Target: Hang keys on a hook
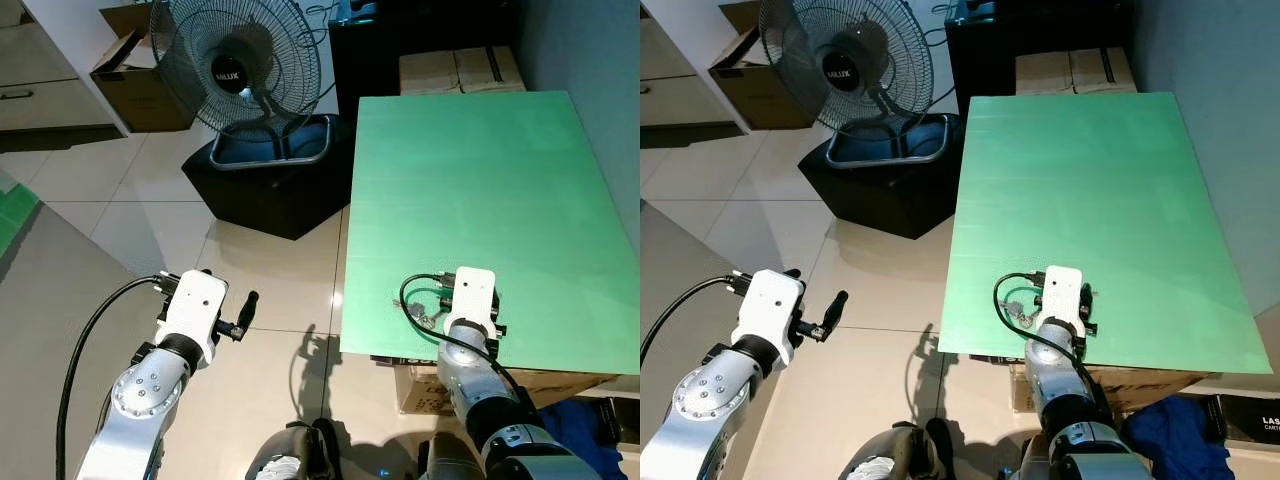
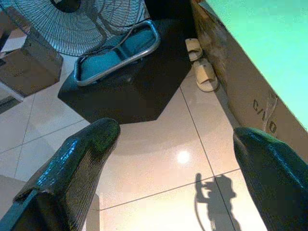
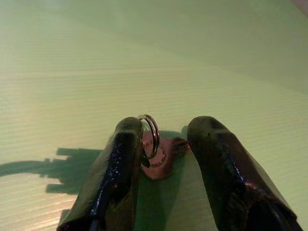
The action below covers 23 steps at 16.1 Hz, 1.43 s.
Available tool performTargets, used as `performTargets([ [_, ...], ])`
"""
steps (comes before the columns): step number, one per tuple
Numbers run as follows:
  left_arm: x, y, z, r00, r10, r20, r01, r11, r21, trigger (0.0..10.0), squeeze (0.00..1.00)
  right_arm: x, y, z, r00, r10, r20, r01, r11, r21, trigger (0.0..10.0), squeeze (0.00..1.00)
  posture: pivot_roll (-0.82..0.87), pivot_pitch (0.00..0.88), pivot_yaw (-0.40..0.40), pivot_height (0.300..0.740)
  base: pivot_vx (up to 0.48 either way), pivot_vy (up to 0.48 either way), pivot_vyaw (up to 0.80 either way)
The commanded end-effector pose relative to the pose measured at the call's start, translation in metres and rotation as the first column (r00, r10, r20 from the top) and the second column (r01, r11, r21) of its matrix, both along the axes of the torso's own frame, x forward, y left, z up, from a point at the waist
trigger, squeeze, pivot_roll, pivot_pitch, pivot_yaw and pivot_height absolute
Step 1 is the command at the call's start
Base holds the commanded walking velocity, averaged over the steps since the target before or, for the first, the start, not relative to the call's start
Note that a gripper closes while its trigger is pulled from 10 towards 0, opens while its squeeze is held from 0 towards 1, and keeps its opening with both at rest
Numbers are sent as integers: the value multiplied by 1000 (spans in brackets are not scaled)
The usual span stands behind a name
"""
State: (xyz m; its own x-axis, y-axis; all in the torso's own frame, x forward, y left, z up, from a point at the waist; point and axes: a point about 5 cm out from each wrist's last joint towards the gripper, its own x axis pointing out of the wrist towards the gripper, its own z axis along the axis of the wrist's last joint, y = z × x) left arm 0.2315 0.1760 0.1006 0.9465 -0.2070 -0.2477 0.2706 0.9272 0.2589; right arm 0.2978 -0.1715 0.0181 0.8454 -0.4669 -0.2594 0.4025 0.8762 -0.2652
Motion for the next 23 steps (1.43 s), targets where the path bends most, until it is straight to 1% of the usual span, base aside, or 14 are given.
performTargets([
  [1,-2,6,1,1000,12,-4,-12,1000,20,9529,0,-2,5,-4,1000,-1,-19,1,1000,27,10000,0,-67,202,201,713,0,0,0],
  [3,-2,6,2,1000,11,-4,-10,1000,19,9451,0,-3,5,-6,1000,-5,-30,6,999,36,10000,0,-67,202,201,713,0,0,0],
  [4,-2,6,2,1000,10,-4,-10,1000,19,9451,0,-4,5,-8,999,-9,-41,12,998,56,10000,0,-67,202,201,713,0,0,0],
  [5,-2,6,2,1000,10,-4,-9,1000,20,9451,0,-5,4,-9,999,-11,-42,14,998,65,0,0,-65,207,205,713,0,0,0],
  [11,-2,5,2,1000,8,-4,-8,1000,17,9176,0,-2,5,-5,1000,9,-11,-8,999,53,0,0,-70,211,201,713,0,0,0],
  [14,-2,3,1,1000,6,-6,-6,1000,12,9020,0,0,8,0,999,33,27,-34,999,36,0,0,-73,212,198,713,0,0,0],
  [19,2,-2,0,1000,4,-2,-4,1000,2,8941,0,11,19,20,987,88,137,-89,996,-1,0,0,-89,210,191,713,0,0,0],
  [23,6,-7,-1,1000,3,3,-3,1000,-9,8941,0,17,16,29,982,95,165,-94,995,-14,0,0,-100,200,183,713,0,0,0],
])
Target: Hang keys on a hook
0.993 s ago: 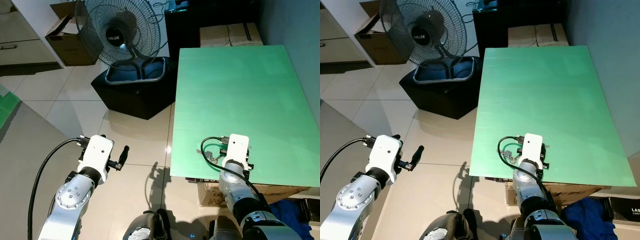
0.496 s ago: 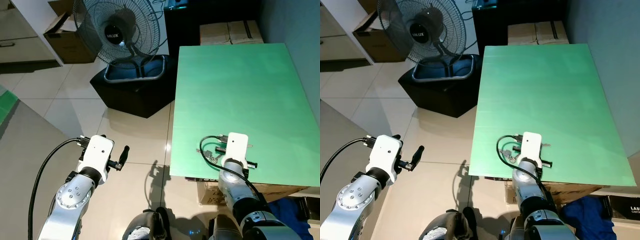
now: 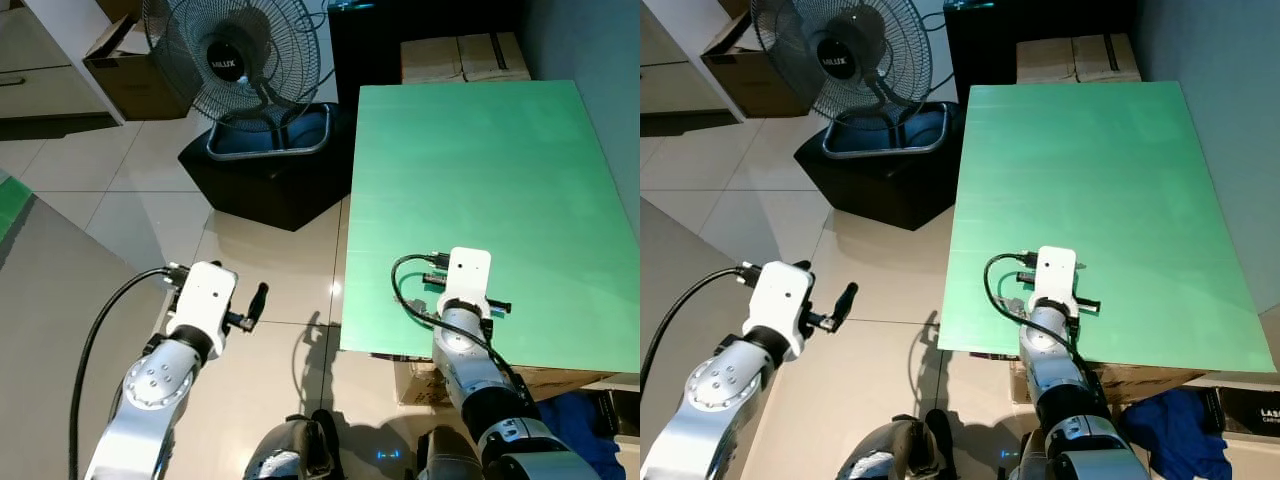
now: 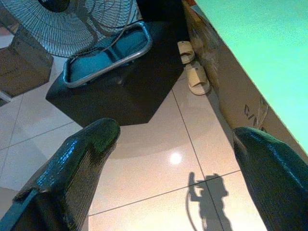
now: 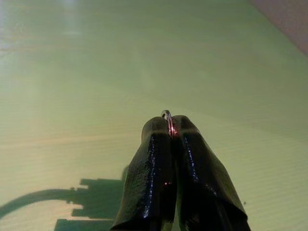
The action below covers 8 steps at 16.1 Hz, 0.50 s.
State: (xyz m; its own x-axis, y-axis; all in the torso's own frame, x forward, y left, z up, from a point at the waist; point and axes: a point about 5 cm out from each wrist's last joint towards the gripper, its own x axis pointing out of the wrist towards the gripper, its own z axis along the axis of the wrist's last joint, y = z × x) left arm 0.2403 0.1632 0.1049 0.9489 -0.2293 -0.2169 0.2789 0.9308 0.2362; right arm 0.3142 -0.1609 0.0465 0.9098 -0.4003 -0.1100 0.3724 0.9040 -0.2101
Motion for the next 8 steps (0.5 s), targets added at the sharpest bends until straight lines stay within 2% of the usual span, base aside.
performTargets([
  [1,-1,4,-5,1000,21,-17,-21,1000,17,8941,0,4,5,6,1000,21,20,-21,1000,0,0,0,-104,192,178,713,0,0,0],
  [4,0,3,-5,1000,23,-15,-23,1000,15,8980,0,4,5,8,999,23,24,-22,1000,-1,0,0,-109,187,173,713,0,0,0],
  [5,12,3,-17,998,61,-29,-61,998,-2,9490,0,14,6,24,994,76,74,-76,997,-7,0,0,-144,138,136,713,0,0,0],
  [6,14,4,-20,997,68,-34,-68,998,-3,9490,0,16,7,27,992,94,83,-93,996,-8,0,0,-144,138,136,713,0,0,0],
  [8,22,3,-28,994,101,-37,-101,995,-3,10000,0,20,4,38,981,160,110,-158,987,-23,0,0,-157,81,102,713,0,0,0],
])
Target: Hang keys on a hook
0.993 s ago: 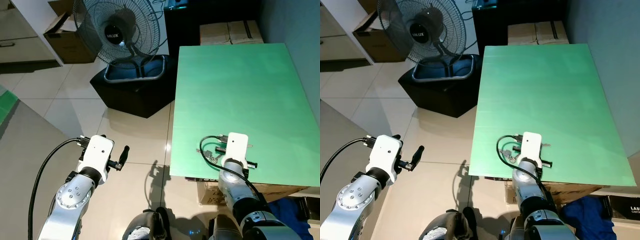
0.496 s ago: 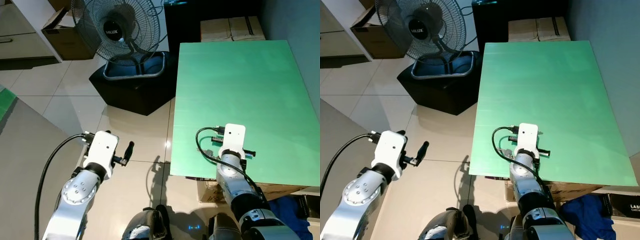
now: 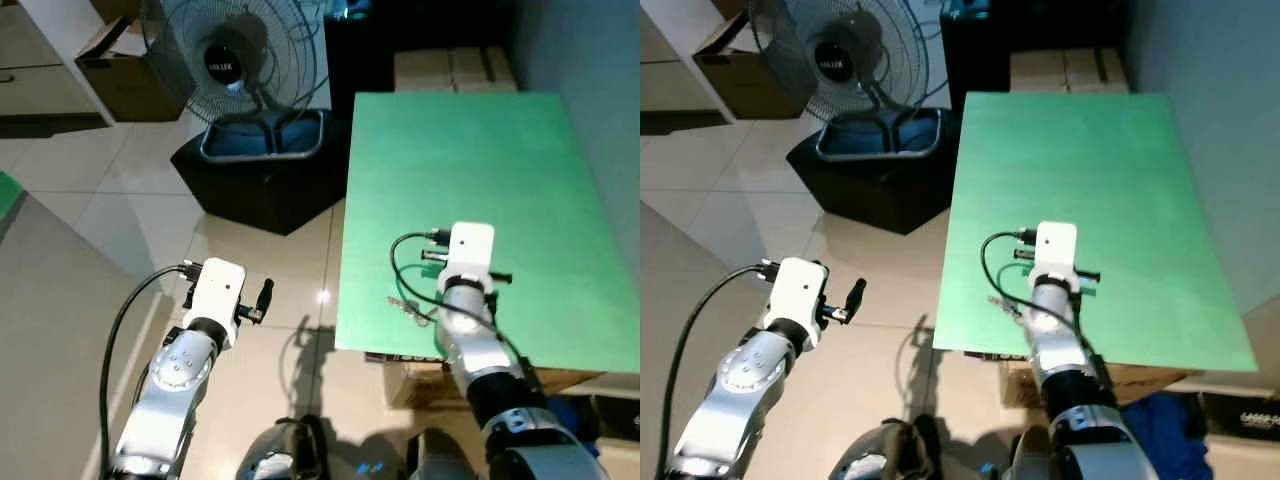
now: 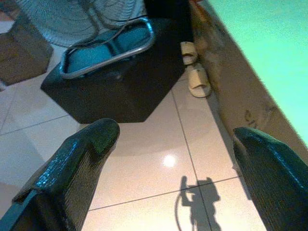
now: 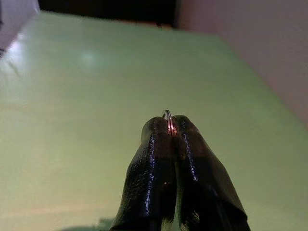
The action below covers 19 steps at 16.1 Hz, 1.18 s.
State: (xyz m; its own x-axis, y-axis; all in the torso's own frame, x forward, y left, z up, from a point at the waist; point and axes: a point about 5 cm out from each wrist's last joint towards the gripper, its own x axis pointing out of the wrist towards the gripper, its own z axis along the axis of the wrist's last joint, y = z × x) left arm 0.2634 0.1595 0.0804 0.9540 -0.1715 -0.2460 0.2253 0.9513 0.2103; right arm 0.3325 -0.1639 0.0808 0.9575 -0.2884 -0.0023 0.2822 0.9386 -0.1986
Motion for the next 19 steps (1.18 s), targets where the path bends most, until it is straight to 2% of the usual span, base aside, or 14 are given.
performTargets([
  [1,5,6,-4,999,53,10,-53,999,7,10000,0,4,7,7,996,90,8,-90,996,-2,0,0,-167,47,84,713,0,0,0],
  [2,8,5,-4,998,60,17,-60,998,1,10000,0,4,7,8,994,106,7,-106,994,-6,0,0,-167,47,84,713,0,0,0],
  [4,24,4,-5,994,97,45,-96,995,-18,10000,0,5,7,10,986,166,-4,-166,986,-23,0,0,-181,0,47,713,0,0,0],
  [7,43,5,-2,987,141,81,-138,990,-36,10000,0,-1,11,5,966,257,-35,-258,966,-22,0,0,-200,0,21,713,0,0,0],
  [11,59,12,-2,983,168,80,-164,985,-45,10000,0,-8,18,-8,938,332,-99,-337,941,-37,0,0,-216,0,34,713,0,0,0],
  [12,59,14,-7,982,177,63,-173,983,-54,10000,0,-10,20,-8,934,342,-101,-347,937,-42,0,0,-223,0,41,713,0,0,0],
  [13,52,31,-24,974,227,-2,-227,972,-58,10000,0,-16,28,-8,920,380,-93,-387,919,-74,0,0,-245,0,60,713,0,0,0],
  [15,45,48,-37,951,301,-70,-308,944,-116,10000,0,-25,33,-12,917,386,-97,-391,919,-46,0,0,-247,0,66,713,0,0,0],
  [17,45,42,-38,959,277,-65,-284,949,-135,10000,0,-30,27,-26,918,365,-153,-371,929,-11,0,0,-232,0,63,713,0,0,0],
  [19,44,33,-40,969,241,-57,-246,961,-129,10000,0,-31,26,-28,912,371,-177,-379,925,-12,0,0,-232,0,62,713,0,0,0],
])
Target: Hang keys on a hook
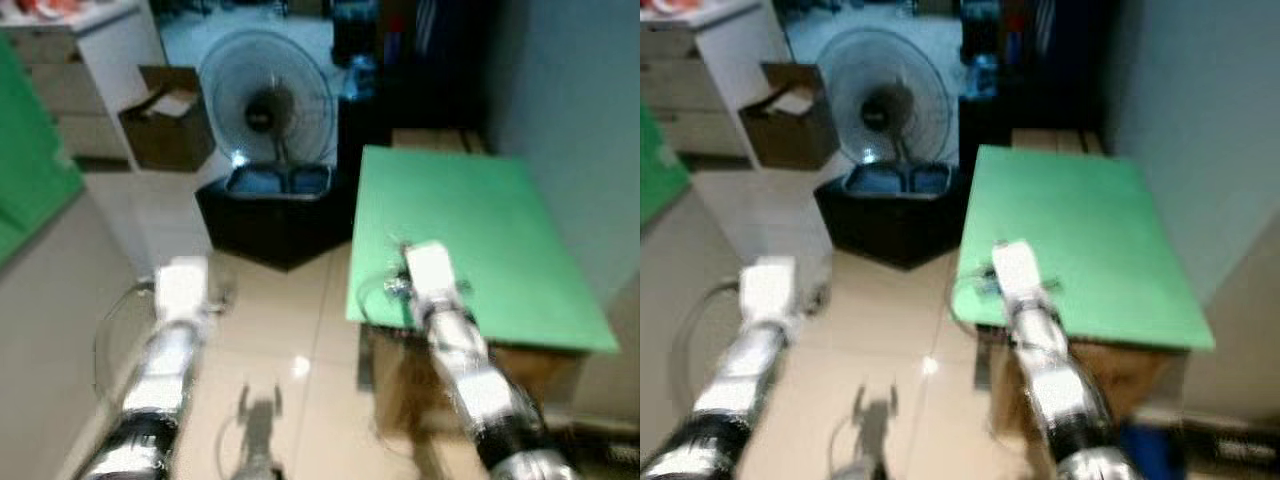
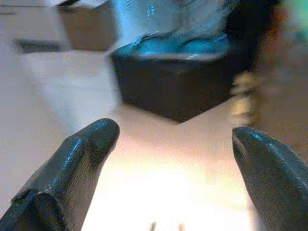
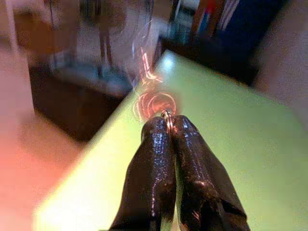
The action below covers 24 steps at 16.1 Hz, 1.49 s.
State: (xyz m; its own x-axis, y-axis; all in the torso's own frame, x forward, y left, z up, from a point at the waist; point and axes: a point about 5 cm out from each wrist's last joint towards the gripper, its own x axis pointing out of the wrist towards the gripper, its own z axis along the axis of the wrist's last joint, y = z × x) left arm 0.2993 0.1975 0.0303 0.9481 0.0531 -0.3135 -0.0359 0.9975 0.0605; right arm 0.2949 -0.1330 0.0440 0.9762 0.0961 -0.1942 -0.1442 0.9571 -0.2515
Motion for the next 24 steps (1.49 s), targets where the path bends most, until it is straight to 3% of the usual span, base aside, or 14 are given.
performTargets([
  [1,9,-9,10,998,-34,47,33,999,2,10000,0,7,-7,10,999,-18,30,18,1000,-2,0,0,-221,0,64,713,0,0,0],
  [8,13,-11,18,997,-15,81,22,996,-85,10000,0,7,-3,12,999,-16,45,16,1000,-5,0,0,-212,0,70,713,0,0,0],
  [13,23,-6,27,996,-24,83,30,997,-72,10000,0,10,2,10,1000,-14,25,14,1000,-9,0,0,-206,0,77,713,0,0,0],
  [22,26,-10,29,994,-54,93,59,997,-51,10000,0,10,1,10,1000,-19,23,19,1000,7,0,0,-212,0,88,713,0,0,0],
  [24,26,-12,29,994,-62,93,67,997,-45,10000,0,11,-1,10,999,-38,23,38,999,20,0,0,-212,0,91,713,0,0,794],
])
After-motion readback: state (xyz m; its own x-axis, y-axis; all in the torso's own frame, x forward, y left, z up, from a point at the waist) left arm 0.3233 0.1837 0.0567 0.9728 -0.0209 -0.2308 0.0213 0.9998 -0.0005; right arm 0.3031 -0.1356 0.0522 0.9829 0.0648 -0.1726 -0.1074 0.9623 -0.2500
